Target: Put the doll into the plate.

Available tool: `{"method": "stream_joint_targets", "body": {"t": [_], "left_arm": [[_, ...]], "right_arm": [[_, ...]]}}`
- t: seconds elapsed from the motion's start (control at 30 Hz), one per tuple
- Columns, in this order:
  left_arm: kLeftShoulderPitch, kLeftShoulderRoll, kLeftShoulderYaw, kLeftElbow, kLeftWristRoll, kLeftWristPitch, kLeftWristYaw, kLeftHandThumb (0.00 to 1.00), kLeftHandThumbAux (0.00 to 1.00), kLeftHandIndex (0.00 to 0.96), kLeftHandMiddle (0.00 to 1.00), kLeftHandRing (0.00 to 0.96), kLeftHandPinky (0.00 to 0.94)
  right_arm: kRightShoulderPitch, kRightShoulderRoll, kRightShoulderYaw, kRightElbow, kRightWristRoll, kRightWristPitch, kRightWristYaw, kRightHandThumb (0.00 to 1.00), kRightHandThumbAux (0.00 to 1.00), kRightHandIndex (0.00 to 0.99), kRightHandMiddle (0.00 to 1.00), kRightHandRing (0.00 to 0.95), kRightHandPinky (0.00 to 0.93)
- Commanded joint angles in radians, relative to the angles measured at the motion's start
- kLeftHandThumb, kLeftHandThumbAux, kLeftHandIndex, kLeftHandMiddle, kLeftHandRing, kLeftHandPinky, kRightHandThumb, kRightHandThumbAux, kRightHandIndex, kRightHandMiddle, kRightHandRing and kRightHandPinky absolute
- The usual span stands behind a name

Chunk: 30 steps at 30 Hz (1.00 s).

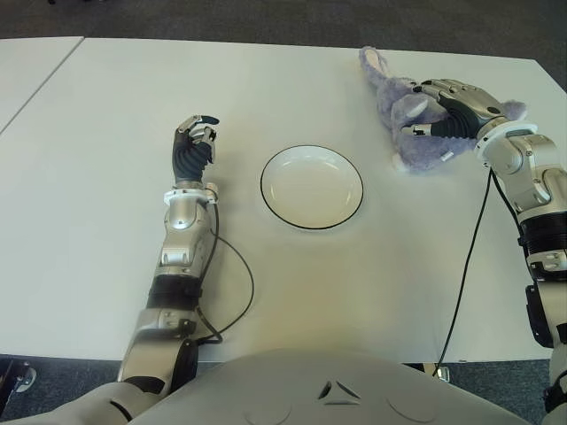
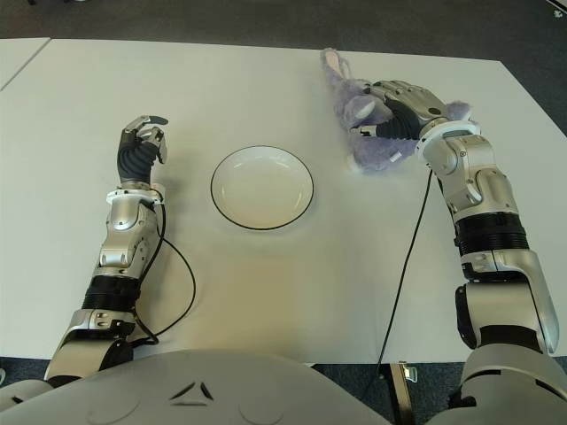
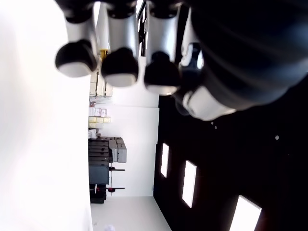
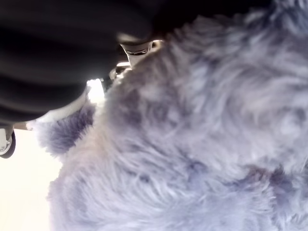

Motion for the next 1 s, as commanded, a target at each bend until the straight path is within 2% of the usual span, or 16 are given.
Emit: {"method": "stream_joint_targets", "body": {"t": [0.03, 0.5, 0.83, 1.0], "left_arm": [[0.099, -0.069, -0.002, 0.063, 0.003, -0.001, 0.013, 0.709, 0.704, 0.443, 0.861, 0.867, 0.858], [0.106, -0.074, 0.002, 0.052, 0.0, -0.001, 0.016, 0.708, 0.705, 0.442, 0.864, 0.869, 0.856], [0.105, -0.076, 0.007, 0.047, 0.003, 0.0, 0.03, 0.71, 0.703, 0.443, 0.865, 0.87, 0.864], [0.106, -0.079, 0.01, 0.037, 0.01, 0.004, 0.051, 0.712, 0.702, 0.443, 0.866, 0.87, 0.869]], "right_arm": [[-0.01, 0.0, 0.021, 0.007, -0.006, 0.005, 0.033, 0.212, 0.278, 0.0, 0.0, 0.0, 0.0], [-0.012, 0.021, 0.041, 0.041, 0.001, 0.008, 0.053, 0.197, 0.273, 0.0, 0.0, 0.0, 0.0], [-0.031, 0.053, 0.078, 0.142, -0.004, 0.0, 0.019, 0.191, 0.273, 0.0, 0.0, 0.0, 0.0], [-0.032, 0.081, 0.091, 0.16, 0.002, 0.036, 0.04, 0.187, 0.275, 0.0, 0.0, 0.0, 0.0]]}}
